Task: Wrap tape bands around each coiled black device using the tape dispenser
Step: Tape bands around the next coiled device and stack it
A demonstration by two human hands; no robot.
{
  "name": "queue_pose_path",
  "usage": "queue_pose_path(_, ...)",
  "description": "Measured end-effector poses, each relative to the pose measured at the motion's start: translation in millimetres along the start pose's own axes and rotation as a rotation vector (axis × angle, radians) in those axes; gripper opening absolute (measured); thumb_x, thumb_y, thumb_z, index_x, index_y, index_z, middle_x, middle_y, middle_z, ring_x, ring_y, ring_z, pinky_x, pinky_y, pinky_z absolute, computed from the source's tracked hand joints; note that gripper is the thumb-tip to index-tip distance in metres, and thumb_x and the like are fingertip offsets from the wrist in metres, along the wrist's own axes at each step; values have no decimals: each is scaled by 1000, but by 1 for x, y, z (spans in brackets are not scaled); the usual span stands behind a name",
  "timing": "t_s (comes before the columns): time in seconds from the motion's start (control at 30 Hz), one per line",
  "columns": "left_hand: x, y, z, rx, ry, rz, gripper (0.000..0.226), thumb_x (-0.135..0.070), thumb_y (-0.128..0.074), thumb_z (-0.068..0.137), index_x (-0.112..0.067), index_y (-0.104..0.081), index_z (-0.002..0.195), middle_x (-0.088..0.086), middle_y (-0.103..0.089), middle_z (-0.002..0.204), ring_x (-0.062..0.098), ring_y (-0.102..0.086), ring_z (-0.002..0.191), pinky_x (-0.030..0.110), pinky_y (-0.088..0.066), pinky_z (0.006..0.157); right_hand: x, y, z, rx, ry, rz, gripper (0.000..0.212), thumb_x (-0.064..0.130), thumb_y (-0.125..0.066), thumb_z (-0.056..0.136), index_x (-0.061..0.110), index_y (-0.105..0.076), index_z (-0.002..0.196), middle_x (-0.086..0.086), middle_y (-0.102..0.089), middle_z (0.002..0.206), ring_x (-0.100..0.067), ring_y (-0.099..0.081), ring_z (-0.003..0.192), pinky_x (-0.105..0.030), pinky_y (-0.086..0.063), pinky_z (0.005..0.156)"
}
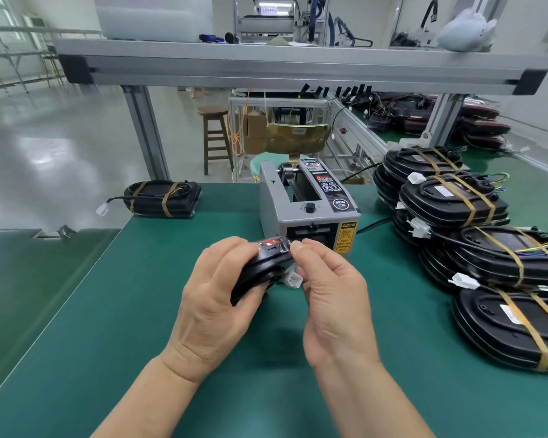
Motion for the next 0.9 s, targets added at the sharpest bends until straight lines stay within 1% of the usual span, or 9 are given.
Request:
queue_pose_path(0.07,1,0,0,8,-1,-12,40,-16,-67,85,-16,-54,123,2,-55,118,26,-58,106,35,-48,96,1,-2,1,8,22,-25,27,5,-74,81,23,-77,61,-25,-61,127,-21,-59,94,-38,-48,91)
queue_pose_path(0.13,2,0,0,15,5,-10,40,-16,-67,86,-17,-55,123,5,-56,118,27,-58,105,38,-49,93,0,-1,2,6,43,-66,28,5,-75,81,25,-77,61,-21,-62,124,-19,-60,94,-37,-49,90)
queue_pose_path(0.2,2,0,-2,18,1,-10,39,-17,-65,87,-18,-54,124,7,-56,118,28,-58,105,40,-49,93,-1,-1,3,1,64,-111,24,7,-77,80,22,-76,61,-14,-65,119,-18,-62,98,-36,-50,94)
queue_pose_path(0.27,2,1,-2,22,-6,-16,38,-18,-64,87,-19,-54,124,5,-55,119,27,-57,106,41,-49,93,-3,-1,5,-5,93,-158,20,8,-79,78,17,-74,61,-7,-66,113,-17,-63,101,-31,-49,92)
queue_pose_path(0.3,2,1,-2,23,-8,-18,38,-19,-64,87,-19,-54,124,4,-54,120,27,-57,106,40,-49,93,-3,-1,5,-6,108,-176,18,8,-79,78,15,-74,62,-6,-67,110,-18,-64,102,-31,-49,92)
queue_pose_path(0.43,1,0,-1,21,-12,-16,39,-19,-64,87,-20,-54,124,0,-52,121,26,-58,106,41,-50,92,-4,-1,7,-5,146,-219,17,7,-79,78,15,-74,63,-6,-67,106,-20,-65,101,-39,-52,93)
queue_pose_path(0.63,1,1,-1,22,-5,-17,40,-18,-65,85,-21,-54,124,8,-56,119,27,-58,106,41,-51,91,-4,-3,7,-8,170,-230,19,7,-79,77,16,-74,63,-11,-68,103,-26,-65,101,-50,-53,96)
queue_pose_path(0.77,2,1,-1,23,5,-12,40,-19,-64,86,-21,-54,124,10,-57,118,27,-59,105,40,-51,91,-4,-4,7,-11,174,-239,18,8,-79,78,17,-75,63,-12,-68,103,-27,-65,101,-51,-52,96)
queue_pose_path(0.9,2,1,-1,29,3,-5,40,-21,-62,87,-24,-56,126,8,-56,119,28,-60,104,38,-51,91,-2,-4,6,-16,185,-243,23,7,-78,78,20,-74,60,-10,-68,101,-26,-66,100,-50,-54,94)
Point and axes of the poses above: each hand's wrist, its own z-axis towards the middle knuckle, its own y-axis out of the back of the hand, x = y × z, the point moved 5 cm from there along z, towards the middle knuckle
